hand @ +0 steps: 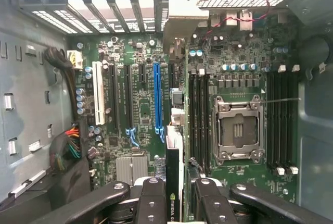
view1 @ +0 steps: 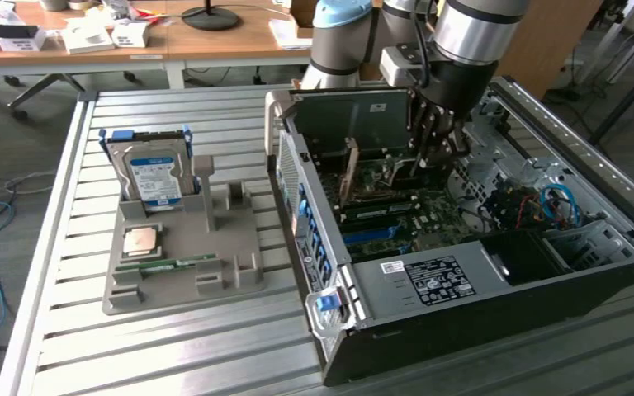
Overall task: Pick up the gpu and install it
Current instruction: 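Insert the gpu into the slot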
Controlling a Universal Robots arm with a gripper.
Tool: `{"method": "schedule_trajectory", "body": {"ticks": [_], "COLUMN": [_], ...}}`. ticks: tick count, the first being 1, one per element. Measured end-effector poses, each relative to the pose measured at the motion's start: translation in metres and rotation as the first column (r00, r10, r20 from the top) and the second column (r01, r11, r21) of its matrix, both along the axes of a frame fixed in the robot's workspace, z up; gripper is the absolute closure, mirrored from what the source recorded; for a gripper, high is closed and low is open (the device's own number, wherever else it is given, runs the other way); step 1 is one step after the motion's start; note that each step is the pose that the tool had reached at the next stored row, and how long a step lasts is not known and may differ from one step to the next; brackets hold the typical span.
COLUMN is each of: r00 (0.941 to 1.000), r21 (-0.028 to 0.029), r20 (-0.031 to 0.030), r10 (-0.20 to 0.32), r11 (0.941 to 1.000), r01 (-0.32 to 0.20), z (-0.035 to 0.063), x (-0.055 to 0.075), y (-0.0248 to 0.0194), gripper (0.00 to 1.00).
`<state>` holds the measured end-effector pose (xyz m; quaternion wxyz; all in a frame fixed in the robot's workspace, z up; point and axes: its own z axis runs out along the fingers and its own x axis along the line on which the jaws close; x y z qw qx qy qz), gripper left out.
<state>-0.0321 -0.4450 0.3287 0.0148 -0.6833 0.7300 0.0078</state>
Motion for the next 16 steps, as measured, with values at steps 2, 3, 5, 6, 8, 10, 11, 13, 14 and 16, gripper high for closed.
{"method": "schedule_trajectory", "body": {"ticks": [2, 3, 5, 6, 8, 10, 11, 13, 14, 16], "r00": [1.0, 1.0, 1.0, 1.0, 1.0, 1.0, 1.0, 1.0, 1.0, 1.0], "r21": [0.0, 0.0001, 0.0, 0.0, -0.0003, 0.0001, 0.0001, 0.0, 0.0, 0.0], "r20": [0.0, 0.0, 0.0, 0.0, -0.0001, 0.0001, 0.0, 0.0, 0.0, 0.0], "r10": [0.0, 0.0, 0.0, 0.0, 0.0, 0.0, 0.0, 0.0, 0.0, 0.0], "r11": [1.0, 1.0, 1.0, 1.0, 1.0, 1.0, 1.0, 1.0, 1.0, 1.0], "r01": [0.0, 0.0, 0.0, 0.0, 0.0, 0.0, 0.0, 0.0, 0.0, 0.0], "z": [-0.0025, -0.0039, -0.0069, -0.008, -0.0083, -0.0086, -0.0086, -0.0086, -0.0086, -0.0086], "x": [0.0, 0.0, 0.0, 0.0, 0.0, -0.0001, -0.0001, 0.0, 0.0, 0.0], "y": [0.0, 0.0, 0.0, 0.0, 0.0, -0.0008, -0.0019, -0.0049, -0.0064, -0.0098], "gripper": [0.74, 0.74, 0.74, 0.74, 0.74, 0.74, 0.74, 0.74, 0.74, 0.74]}}
